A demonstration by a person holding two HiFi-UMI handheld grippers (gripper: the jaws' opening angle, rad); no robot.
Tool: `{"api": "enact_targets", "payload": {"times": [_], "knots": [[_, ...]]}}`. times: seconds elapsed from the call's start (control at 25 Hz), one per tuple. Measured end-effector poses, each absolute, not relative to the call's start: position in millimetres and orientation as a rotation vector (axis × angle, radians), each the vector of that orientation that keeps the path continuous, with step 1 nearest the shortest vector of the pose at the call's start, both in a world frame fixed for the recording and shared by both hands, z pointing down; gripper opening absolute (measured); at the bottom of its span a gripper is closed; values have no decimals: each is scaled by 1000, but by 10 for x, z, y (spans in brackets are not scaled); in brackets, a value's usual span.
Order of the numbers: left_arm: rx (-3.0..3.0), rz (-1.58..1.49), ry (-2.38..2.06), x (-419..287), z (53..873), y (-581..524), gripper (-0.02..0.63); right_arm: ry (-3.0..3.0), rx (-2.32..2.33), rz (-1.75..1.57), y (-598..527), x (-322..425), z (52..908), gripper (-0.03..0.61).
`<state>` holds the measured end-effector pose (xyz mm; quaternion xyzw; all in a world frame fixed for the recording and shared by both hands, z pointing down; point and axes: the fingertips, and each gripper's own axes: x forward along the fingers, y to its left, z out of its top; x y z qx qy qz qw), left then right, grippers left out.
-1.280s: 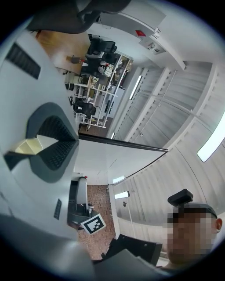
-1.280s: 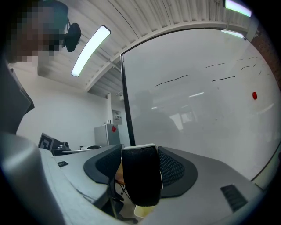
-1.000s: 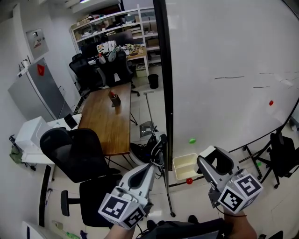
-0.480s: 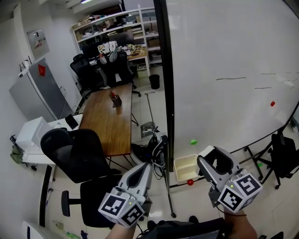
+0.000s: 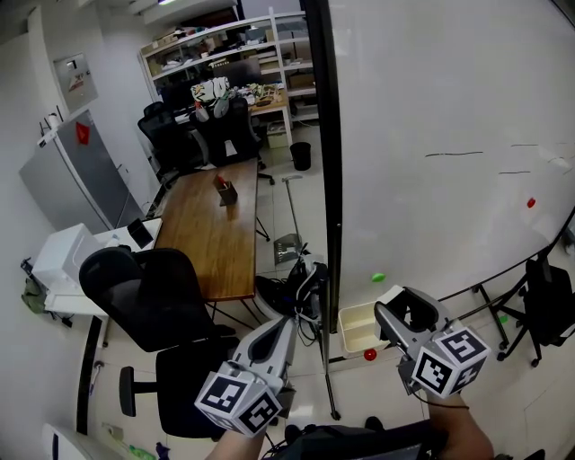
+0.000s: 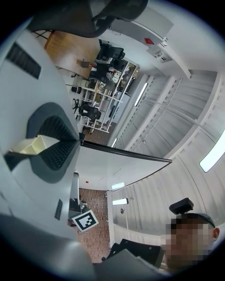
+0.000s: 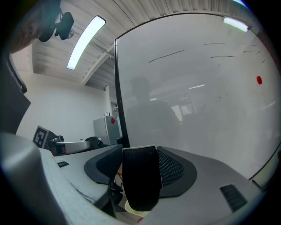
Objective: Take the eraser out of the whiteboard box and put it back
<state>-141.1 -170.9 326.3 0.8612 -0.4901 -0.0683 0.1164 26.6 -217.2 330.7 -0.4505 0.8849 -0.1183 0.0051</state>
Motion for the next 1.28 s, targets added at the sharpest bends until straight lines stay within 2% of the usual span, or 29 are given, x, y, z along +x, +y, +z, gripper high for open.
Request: {"api": "enact_targets", "payload": {"times": [0.48, 1.28], "knots": [[2439, -117, -1454, -1513, 3736, -1992, 25, 2698, -1495, -393, -2620, 196, 3869, 275], [2443, -56, -1396, -1504, 3963, -2343, 25, 2607, -1591, -415, -2876, 185, 4199, 275]]}}
